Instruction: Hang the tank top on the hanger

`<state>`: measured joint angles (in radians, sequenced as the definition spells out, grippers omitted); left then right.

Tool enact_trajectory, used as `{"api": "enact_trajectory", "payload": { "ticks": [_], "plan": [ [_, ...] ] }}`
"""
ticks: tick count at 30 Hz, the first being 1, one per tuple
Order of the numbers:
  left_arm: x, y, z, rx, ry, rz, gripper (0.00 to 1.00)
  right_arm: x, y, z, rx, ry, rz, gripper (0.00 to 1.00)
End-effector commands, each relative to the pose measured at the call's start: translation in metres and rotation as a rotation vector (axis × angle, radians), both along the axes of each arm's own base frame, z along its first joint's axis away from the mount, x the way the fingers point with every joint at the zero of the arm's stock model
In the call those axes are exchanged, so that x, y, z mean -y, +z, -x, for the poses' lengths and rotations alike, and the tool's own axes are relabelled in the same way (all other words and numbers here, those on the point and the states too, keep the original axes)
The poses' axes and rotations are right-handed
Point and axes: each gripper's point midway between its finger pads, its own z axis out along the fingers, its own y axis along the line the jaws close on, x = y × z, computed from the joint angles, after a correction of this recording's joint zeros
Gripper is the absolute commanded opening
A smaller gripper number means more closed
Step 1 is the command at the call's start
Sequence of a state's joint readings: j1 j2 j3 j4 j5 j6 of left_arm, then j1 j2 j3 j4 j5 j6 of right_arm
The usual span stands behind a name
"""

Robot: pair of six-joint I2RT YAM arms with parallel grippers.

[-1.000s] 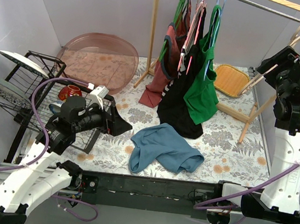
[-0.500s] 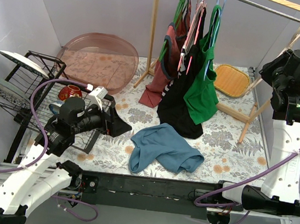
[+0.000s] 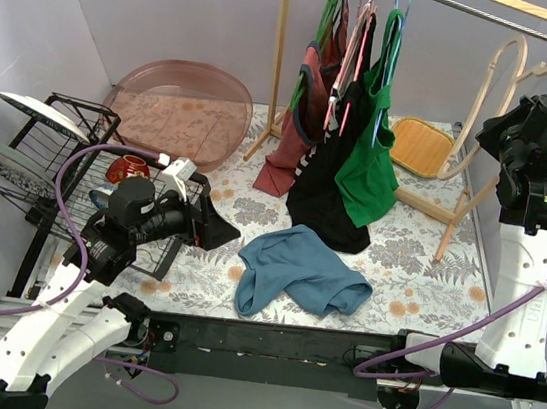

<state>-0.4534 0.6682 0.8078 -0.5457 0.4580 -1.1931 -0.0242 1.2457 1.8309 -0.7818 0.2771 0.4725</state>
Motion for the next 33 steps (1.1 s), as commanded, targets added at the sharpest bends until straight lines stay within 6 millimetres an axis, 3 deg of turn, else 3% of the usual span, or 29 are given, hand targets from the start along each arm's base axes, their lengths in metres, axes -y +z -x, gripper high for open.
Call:
{"api": "enact_trajectory", "payload": {
  "ticks": [1, 9, 17, 22, 27, 33],
  "plan": [
    [-0.002, 0.008, -0.001, 0.026, 0.010, 0.007, 0.93, -0.001, 0.046, 0.015, 0.142, 0.006, 0.000, 0.01],
    [-0.003, 0.010, -0.001, 0.032, 0.012, 0.001, 0.93, -0.001, 0.077, 0.028, 0.261, 0.015, 0.032, 0.01],
    [-0.003, 0.012, -0.002, 0.031, 0.012, -0.003, 0.93, 0.002, 0.094, 0.032, 0.327, 0.015, 0.105, 0.01],
    [-0.001, 0.011, -0.003, 0.027, 0.009, 0.000, 0.93, 0.006, 0.093, 0.027, 0.322, 0.025, 0.215, 0.01],
    [-0.001, 0.013, -0.004, 0.029, 0.007, 0.001, 0.93, 0.015, 0.078, 0.019, 0.293, 0.020, 0.371, 0.01],
    [0.001, 0.009, -0.005, 0.020, 0.005, 0.001, 0.93, 0.023, 0.073, 0.032, 0.315, -0.004, 0.514, 0.01]
  ]
}}
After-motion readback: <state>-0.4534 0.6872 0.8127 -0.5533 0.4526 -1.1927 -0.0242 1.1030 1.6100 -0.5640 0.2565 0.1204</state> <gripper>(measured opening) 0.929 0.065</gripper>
